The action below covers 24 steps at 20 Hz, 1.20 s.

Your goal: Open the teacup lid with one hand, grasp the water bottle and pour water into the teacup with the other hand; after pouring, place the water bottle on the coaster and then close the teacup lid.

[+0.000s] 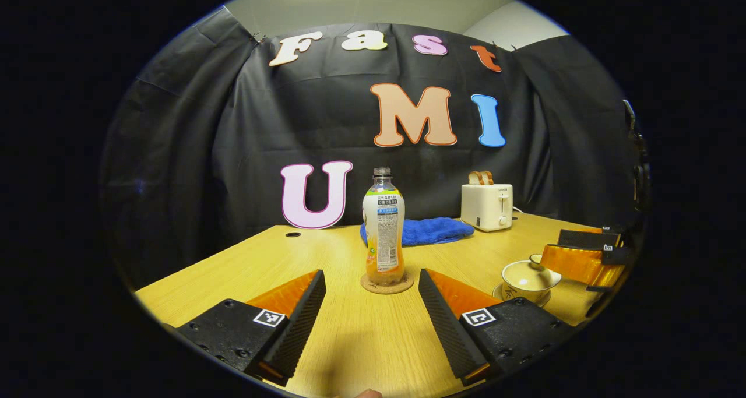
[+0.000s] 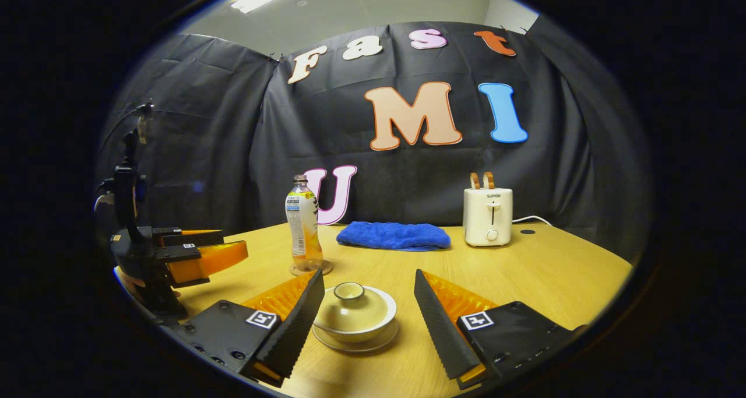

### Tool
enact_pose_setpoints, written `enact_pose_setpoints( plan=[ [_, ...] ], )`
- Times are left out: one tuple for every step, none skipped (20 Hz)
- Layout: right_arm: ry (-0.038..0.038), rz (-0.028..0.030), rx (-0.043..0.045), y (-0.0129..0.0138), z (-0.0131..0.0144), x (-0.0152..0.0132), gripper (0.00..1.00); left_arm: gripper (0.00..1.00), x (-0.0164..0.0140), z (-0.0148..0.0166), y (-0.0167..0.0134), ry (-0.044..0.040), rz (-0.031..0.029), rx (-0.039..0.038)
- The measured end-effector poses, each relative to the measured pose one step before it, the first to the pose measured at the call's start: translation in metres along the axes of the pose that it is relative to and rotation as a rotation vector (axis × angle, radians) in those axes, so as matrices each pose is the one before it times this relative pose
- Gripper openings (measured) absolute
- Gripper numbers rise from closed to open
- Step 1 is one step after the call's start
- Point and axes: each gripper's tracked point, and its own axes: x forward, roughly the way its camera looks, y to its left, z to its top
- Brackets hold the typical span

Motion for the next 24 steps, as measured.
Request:
enact_pose_setpoints(
  plan=[
    [-0.00563, -0.00559, 0.00294, -0.00388, 0.00086, -0.00338, 0.97, 0.94, -0.00128, -0.00096, 0.00186, 0.00194, 0.00204, 0.00065],
    [-0.00249, -0.00695, 0.00377, -0.00312, 0.00035, -0.00218, 0.97, 0.94, -0.00121, -0.00083, 0.00047, 0.00122, 0.00353, 0.00002],
    [-0.00262, -0.00474, 0.00483, -0.00215, 0.00055, -0.00175, 0.97, 0.94, -0.00181, -0.00073, 0.00129, 0.00043, 0.00069, 0.00222],
    [-0.00035, -0.00341, 0.00392, -0.00222, 0.00028, -0.00175, 0.97, 0.94, -0.00271, -0.00147, 0.00145, 0.00231, 0.00286, 0.00224],
    [-0.00171, -0.00150, 0.00306, -0.00146, -0.00030, -0.00115, 0.97, 0.94, -0.00232, -0.00053, 0.00173, 0.00356, 0.00397, 0.00448],
    [-0.00043, -0.00131, 0.00087, -0.00085, 0.00028, -0.00162, 0.97, 0.94, -0.00207, 0.00164, 0.00158, -0.00762, 0.00316, 0.00461],
    [-0.00203, -0.00089, -0.00094, -0.00041, 0.00085, -0.00140, 0.97, 0.94, -0.00122, -0.00085, 0.00209, -0.00331, 0.00355, 0.00068],
    [-0.00218, 0.00240, -0.00360, 0.00058, 0.00089, -0.00114, 1.00, 0.94, -0.00167, 0.00100, -0.00085, 0.00033, -0.00012, 0.00219],
    [-0.00084, 0.00293, -0.00599, 0.00105, -0.00023, -0.00200, 0.97, 0.94, -0.00087, -0.00094, -0.00044, 0.00082, 0.00105, 0.00177],
    [-0.00488, 0.00138, -0.00657, 0.00061, 0.00063, -0.00202, 0.97, 0.94, -0.00068, 0.00079, 0.00058, -0.00453, -0.00066, 0.00149],
    [-0.00330, 0.00015, -0.00552, -0.00036, 0.00001, -0.00095, 0.97, 0.94, 0.00041, -0.00025, -0.00002, 0.00534, 0.00127, 0.00096],
    [-0.00517, -0.00112, -0.00258, 0.00025, 0.00125, -0.00123, 0.93, 0.94, 0.00020, -0.00121, 0.00082, 0.00240, 0.00185, -0.00068],
    [-0.00254, -0.00254, -0.00102, -0.00038, 0.00065, 0.00011, 0.97, 0.94, 0.00016, 0.00028, 0.00018, 0.00081, 0.00115, -0.00063],
    [-0.00357, -0.00044, -0.00019, -0.00044, -0.00009, -0.00016, 0.97, 0.94, -0.00041, -0.00014, 0.00003, -0.00205, 0.00106, -0.00043],
    [-0.00394, -0.00080, -0.00080, 0.00040, 0.00058, -0.00050, 0.97, 0.94, -0.00010, 0.00123, -0.00008, -0.00602, 0.00089, -0.00083],
    [-0.00294, -0.00316, -0.00281, -0.00009, 0.00082, -0.00045, 0.93, 0.94, -0.00042, 0.00055, 0.00042, -0.00447, 0.00180, -0.00115],
    [-0.00159, -0.00194, -0.00545, 0.00006, -0.00037, -0.00032, 0.97, 0.94, 0.00014, 0.00081, 0.00089, -0.00382, 0.00329, -0.00169],
    [-0.00212, -0.00361, -0.00079, -0.00064, 0.00066, -0.00004, 0.97, 0.94, -0.00079, -0.00011, 0.00160, -0.00226, 0.00410, -0.00230],
    [-0.00194, -0.00439, 0.00176, -0.00061, 0.00021, 0.00021, 0.97, 0.94, 0.00004, 0.00032, 0.00062, -0.00146, 0.00433, -0.00203],
    [0.00204, -0.00437, -0.00076, -0.00028, -0.00038, 0.00035, 0.97, 0.94, -0.00068, 0.00022, -0.00047, -0.00255, 0.00143, -0.00129],
    [-0.00092, -0.00451, -0.00037, -0.00085, -0.00048, -0.00081, 0.97, 0.94, -0.00049, 0.00015, 0.00031, -0.00181, 0.00020, -0.00038],
    [-0.00030, -0.00358, 0.00004, -0.00094, 0.00051, -0.00016, 0.97, 0.94, 0.00045, -0.00035, -0.00053, -0.00050, -0.00120, 0.00045],
    [0.00009, -0.00411, -0.00016, 0.00000, -0.00005, 0.00010, 0.97, 0.94, 0.00090, 0.00020, 0.00005, -0.00028, 0.00065, -0.00048],
    [0.00018, -0.00303, 0.00002, -0.00043, 0.00033, 0.00040, 0.97, 0.94, -0.00029, 0.00050, 0.00011, -0.00054, 0.00009, -0.00076]
  ],
)
